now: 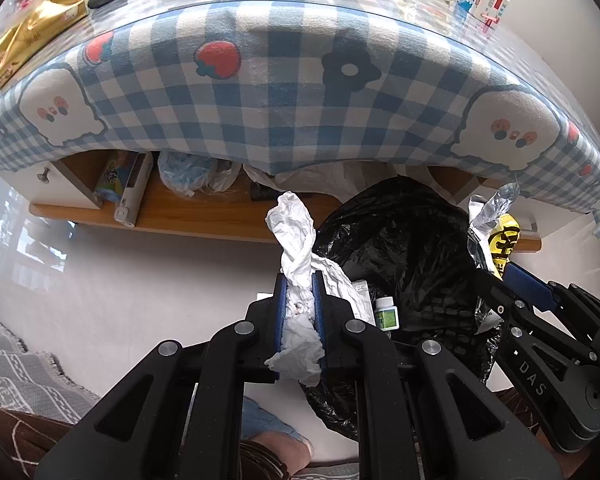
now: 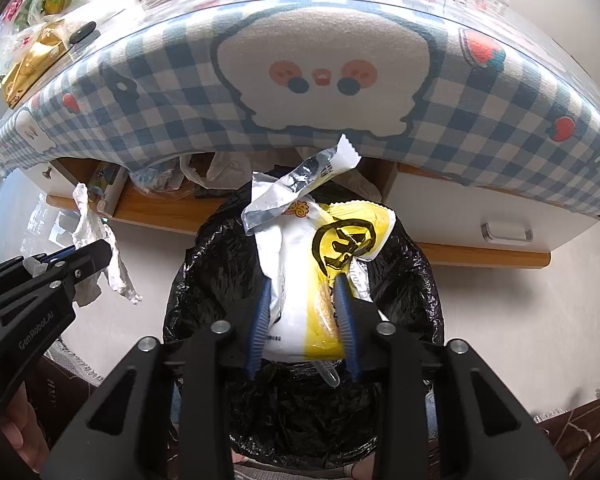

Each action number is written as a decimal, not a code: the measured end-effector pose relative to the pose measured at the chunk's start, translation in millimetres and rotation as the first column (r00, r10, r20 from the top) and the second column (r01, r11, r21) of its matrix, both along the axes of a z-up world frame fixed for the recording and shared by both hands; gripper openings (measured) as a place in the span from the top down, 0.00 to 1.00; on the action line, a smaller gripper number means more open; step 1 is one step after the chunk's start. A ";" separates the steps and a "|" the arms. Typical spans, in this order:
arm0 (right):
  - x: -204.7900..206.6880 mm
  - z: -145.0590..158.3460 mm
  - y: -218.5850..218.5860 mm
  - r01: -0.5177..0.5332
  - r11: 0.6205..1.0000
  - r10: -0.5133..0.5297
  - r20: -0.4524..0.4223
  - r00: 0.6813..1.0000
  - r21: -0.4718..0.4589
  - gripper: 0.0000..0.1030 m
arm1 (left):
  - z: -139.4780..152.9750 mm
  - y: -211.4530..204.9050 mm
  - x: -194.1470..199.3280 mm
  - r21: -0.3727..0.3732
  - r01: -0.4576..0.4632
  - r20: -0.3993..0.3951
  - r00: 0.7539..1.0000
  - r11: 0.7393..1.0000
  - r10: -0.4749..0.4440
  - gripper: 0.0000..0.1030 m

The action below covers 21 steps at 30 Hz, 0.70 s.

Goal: Collect trash
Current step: 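Open the right tool to drop the yellow snack bag into the bin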

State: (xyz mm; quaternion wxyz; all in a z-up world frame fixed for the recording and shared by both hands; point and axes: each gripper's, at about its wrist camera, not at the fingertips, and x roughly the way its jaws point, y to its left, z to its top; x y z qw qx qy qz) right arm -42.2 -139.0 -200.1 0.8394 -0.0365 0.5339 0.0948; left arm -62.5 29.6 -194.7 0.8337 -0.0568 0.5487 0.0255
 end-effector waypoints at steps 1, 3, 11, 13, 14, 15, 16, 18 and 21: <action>-0.6 1.6 -0.7 0.002 1.000 -0.002 0.003 1.000 0.001 0.64 | 1.1 -0.4 -0.6 0.003 0.000 0.002 1.000 1.000 0.000 0.89; -2.7 7.1 -2.3 0.003 1.000 -0.003 0.013 1.000 0.002 0.58 | 3.6 -2.0 -2.0 0.005 0.002 0.006 1.000 1.000 -0.002 0.89; -11.6 29.6 -12.6 0.010 1.000 -0.011 0.064 0.998 0.009 0.37 | 19.0 -13.7 -10.8 0.018 0.028 0.032 0.999 0.999 -0.028 0.89; -14.1 37.1 -18.5 0.014 1.000 -0.015 0.079 0.997 0.014 0.30 | 25.7 -18.8 -14.4 0.026 0.037 0.040 0.999 0.999 -0.038 0.88; -15.0 41.0 -22.3 0.015 1.000 -0.016 0.089 0.996 0.012 0.27 | 29.5 -21.2 -16.4 0.029 0.041 0.046 0.998 0.999 -0.042 0.88; -16.2 44.7 -26.2 0.015 1.000 -0.016 0.099 0.995 0.009 0.24 | 34.2 -22.6 -18.4 0.020 0.046 0.061 0.997 0.999 -0.047 0.88; -18.0 49.3 -30.7 0.014 1.000 -0.015 0.111 0.994 0.006 0.21 | 38.3 -24.3 -20.0 0.018 0.050 0.071 0.996 0.999 -0.051 0.88; -20.1 56.9 -39.7 0.018 1.000 -0.019 0.123 0.992 0.012 0.15 | 46.9 -28.1 -21.7 0.018 0.058 0.091 0.994 0.998 -0.060 0.88; -23.9 69.5 -59.1 0.049 0.999 -0.052 0.142 0.989 0.023 0.09 | 57.5 -36.4 -22.0 0.016 0.066 0.102 0.992 0.998 -0.068 0.88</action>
